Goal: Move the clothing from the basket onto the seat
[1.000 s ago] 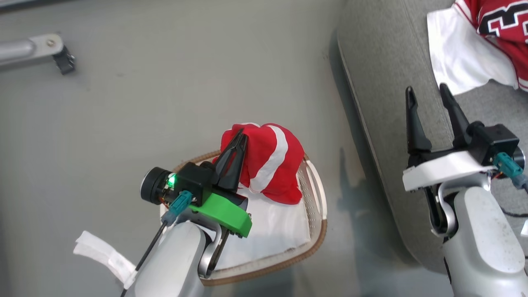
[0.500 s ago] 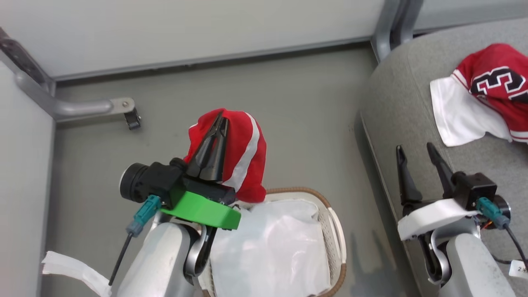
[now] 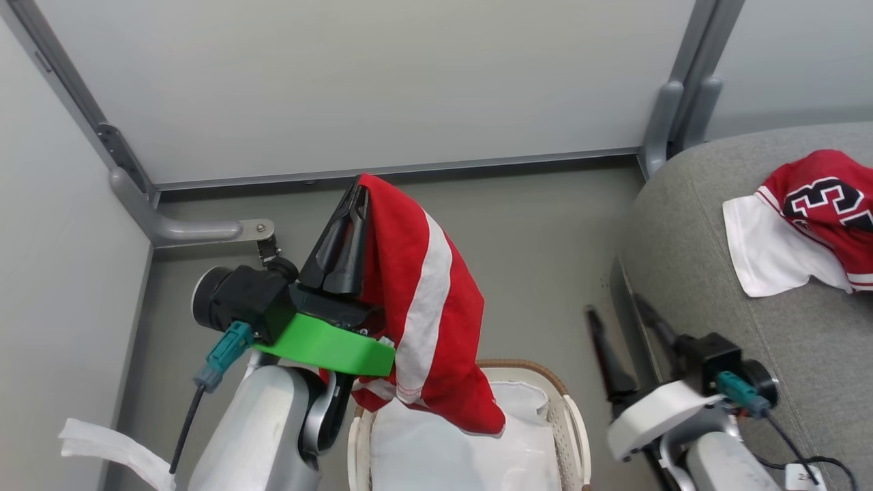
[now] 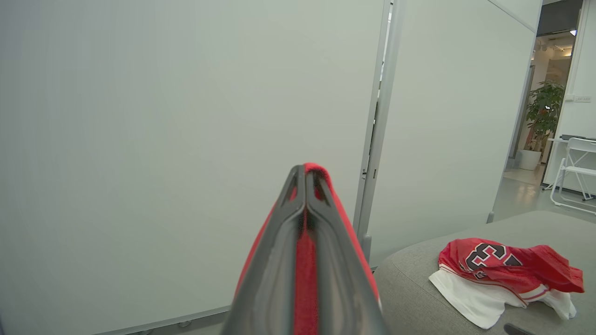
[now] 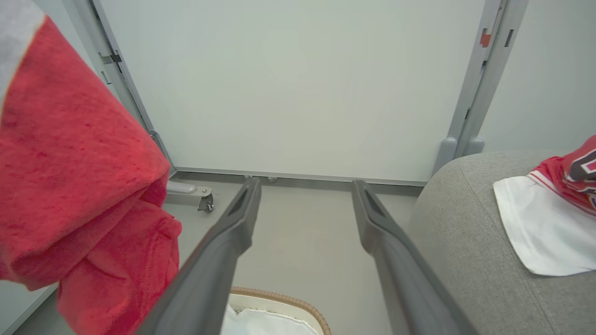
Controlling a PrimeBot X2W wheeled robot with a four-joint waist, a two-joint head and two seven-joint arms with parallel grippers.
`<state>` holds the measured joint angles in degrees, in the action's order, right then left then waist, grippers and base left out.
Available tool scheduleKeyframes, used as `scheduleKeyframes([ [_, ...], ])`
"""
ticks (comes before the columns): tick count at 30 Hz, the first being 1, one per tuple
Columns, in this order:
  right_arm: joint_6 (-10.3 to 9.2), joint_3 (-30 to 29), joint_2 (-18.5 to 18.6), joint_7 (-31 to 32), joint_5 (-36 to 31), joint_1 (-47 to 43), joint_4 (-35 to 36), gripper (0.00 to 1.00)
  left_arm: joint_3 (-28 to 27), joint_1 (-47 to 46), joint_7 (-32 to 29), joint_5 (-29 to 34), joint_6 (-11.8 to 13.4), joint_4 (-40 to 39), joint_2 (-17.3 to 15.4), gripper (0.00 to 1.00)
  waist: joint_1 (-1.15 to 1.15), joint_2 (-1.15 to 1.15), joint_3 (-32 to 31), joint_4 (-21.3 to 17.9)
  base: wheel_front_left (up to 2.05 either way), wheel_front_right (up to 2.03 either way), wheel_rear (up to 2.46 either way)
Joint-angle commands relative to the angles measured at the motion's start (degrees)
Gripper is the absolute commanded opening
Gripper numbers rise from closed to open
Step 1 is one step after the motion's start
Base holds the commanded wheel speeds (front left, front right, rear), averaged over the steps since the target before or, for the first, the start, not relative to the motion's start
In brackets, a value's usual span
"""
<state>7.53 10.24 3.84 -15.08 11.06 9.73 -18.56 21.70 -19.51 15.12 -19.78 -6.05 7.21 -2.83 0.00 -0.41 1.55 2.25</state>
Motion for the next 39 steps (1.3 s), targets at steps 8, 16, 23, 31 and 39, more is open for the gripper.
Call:
scheduleKeyframes([
  [8,-0.08,17.22,4.47,-0.12,5.96,6.63,6.07,1.00,2.55,1.16,0.04,-1.48,0.12,-0.75,-0.15,0.00,0.00,0.41,-1.18,2.44,0.00,0.00,0.00],
  [16,-0.08,27.81,6.49,-0.12,8.68,17.20,5.02,1.00,5.59,1.12,0.04,-2.56,0.15,-0.45,-0.15,0.00,0.00,0.41,-1.50,4.04,0.00,0.00,0.00],
  [23,-0.08,33.74,7.13,-0.11,9.45,21.82,-1.57,1.00,7.96,1.28,0.04,-3.26,0.28,-0.66,-0.17,0.00,0.00,0.41,-1.75,5.89,0.00,0.00,0.00],
  [31,-0.08,38.07,5.00,-0.11,13.01,19.86,-11.15,0.39,10.97,1.61,0.04,-4.24,0.37,-1.78,-0.15,0.00,0.00,0.41,-2.33,7.66,0.00,0.00,0.00],
  [39,-0.08,35.54,4.94,-0.11,14.81,18.50,-10.00,0.00,10.01,2.08,0.04,-2.80,0.90,-0.67,-0.15,0.00,0.00,0.41,-1.66,6.01,0.00,0.00,0.00],
])
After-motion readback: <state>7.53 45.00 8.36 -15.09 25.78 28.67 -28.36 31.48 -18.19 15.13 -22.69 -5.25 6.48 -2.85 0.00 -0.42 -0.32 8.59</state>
